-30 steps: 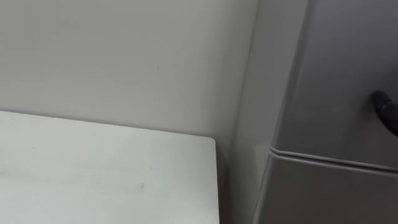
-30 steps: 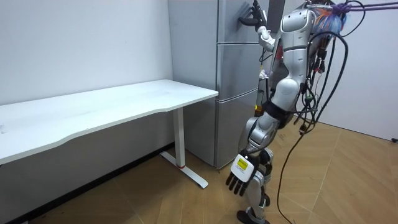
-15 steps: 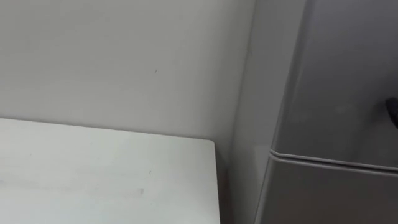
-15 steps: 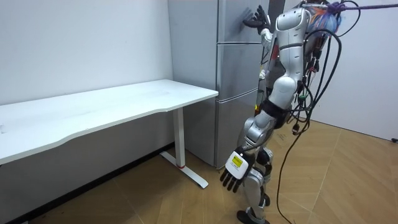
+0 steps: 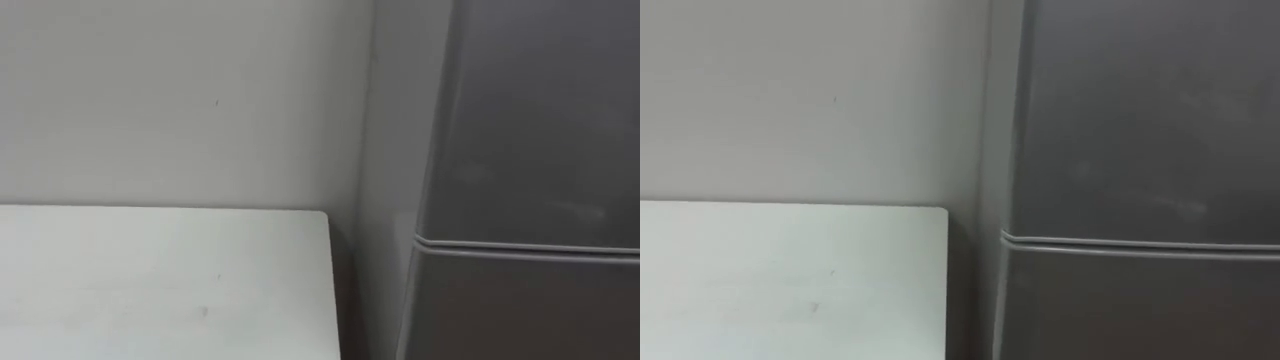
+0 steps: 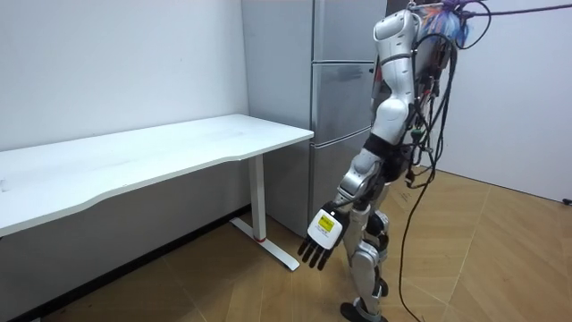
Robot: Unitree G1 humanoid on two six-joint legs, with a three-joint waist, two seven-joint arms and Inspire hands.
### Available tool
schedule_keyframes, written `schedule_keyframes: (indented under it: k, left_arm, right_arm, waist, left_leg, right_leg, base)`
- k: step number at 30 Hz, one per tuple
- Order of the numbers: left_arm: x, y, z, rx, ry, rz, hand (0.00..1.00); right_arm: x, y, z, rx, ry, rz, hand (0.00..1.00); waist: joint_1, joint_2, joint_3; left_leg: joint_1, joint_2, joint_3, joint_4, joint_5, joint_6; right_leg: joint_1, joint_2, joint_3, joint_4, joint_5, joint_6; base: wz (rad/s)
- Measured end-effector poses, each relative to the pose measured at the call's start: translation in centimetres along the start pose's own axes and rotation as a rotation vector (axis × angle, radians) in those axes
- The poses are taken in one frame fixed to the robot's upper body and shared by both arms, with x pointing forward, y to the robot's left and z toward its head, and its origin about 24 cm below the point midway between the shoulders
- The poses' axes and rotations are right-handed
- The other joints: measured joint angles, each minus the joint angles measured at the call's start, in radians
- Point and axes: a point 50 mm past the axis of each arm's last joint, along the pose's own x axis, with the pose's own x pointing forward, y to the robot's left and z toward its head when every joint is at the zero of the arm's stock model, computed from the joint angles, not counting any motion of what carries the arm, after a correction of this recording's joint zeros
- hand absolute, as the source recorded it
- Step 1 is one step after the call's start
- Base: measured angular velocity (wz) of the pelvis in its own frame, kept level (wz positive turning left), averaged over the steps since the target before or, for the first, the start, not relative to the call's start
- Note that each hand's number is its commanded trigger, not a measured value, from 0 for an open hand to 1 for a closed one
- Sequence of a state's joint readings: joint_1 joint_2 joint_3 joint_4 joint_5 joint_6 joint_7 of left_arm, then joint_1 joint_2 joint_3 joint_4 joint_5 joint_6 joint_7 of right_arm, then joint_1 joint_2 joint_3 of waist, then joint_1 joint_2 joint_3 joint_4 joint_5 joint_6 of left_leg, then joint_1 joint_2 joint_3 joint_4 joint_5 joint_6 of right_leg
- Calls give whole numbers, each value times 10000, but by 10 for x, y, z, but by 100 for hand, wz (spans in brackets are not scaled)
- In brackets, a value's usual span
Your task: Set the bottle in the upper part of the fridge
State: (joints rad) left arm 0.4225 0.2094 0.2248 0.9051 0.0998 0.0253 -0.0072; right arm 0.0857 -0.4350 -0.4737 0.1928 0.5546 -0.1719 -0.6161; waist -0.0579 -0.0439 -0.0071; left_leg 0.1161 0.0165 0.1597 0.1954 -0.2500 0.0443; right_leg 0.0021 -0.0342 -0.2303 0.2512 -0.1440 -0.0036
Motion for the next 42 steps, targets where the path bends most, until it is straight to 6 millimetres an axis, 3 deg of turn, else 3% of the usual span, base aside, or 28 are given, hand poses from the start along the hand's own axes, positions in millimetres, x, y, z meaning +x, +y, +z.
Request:
schedule_keyframes:
  k: [5,8,9,10,11,16,19,29,35,42]
  left_arm:
    - [0,0,2,-283,-148,53,0]
    - [0,-1,2,-164,-174,282,0]
    - [0,-1,2,-160,-162,321,0]
    - [-1,-2,1,-159,-117,357,0]
    - [-1,-3,-2,-193,-35,381,0]
    - [-3,-15,-11,-358,222,234,0]
    - [-3,-16,-13,-360,255,207,0]
    - [-4,-28,-25,-557,881,-86,0]
    - [-3,-35,-29,-533,1337,-349,0]
    - [-3,-41,-27,149,1436,-637,0]
  right_arm:
    - [-4,-33,-26,-657,1145,-1051,0]
    - [-19,-61,-63,-1284,2643,-2050,0]
    - [-23,-66,-71,-1463,2951,-2229,0]
    - [-33,-78,-86,-1854,3582,-2540,0]
    - [-47,-90,-100,-2165,4199,-2794,0]
    - [-89,-123,-133,-2873,6065,-3649,0]
    - [-115,-139,-152,-3998,7114,-3757,0]
    - [-172,-171,-184,-5678,10314,-1861,0]
    - [-200,-166,-197,-6139,12057,1068,0]
    - [-218,-146,-208,-6366,12888,3607,0]
  waist:
    - [-26,-77,55]
    - [42,-30,52]
    - [41,61,10]
    - [52,40,41]
    - [49,84,20]
    - [54,470,17]
    - [25,469,16]
    - [84,390,69]
    - [122,472,63]
    - [349,573,65]
  left_leg:
    - [36,42,12,-88,-39,-61]
    - [144,86,48,-97,-87,-102]
    - [151,101,40,-83,-115,-111]
    - [179,143,27,-91,-189,-118]
    - [185,156,27,-124,-206,-127]
    - [363,136,200,-304,-212,-125]
    - [426,132,268,-271,-242,-159]
    - [642,108,249,-272,-310,-177]
    - [630,119,258,-213,-318,-176]
    - [603,115,216,-192,-321,-175]
  right_leg:
    - [-19,55,4,8,-150,-1]
    - [74,101,25,-5,-201,-17]
    - [106,118,21,-35,-203,-18]
    - [165,170,3,-105,-203,-18]
    - [178,181,5,-118,-207,-18]
    - [154,185,120,4,-310,-7]
    - [95,167,229,200,-439,-37]
    - [151,92,335,378,-637,-30]
    - [174,152,271,394,-637,-28]
    - [179,24,86,372,-654,-35]
  base:
    - [0]
    - [-3]
    - [0]
    - [0]
    - [0]
    - [-8]
    - [-10]
    - [-1]
    - [0]
    - [3]
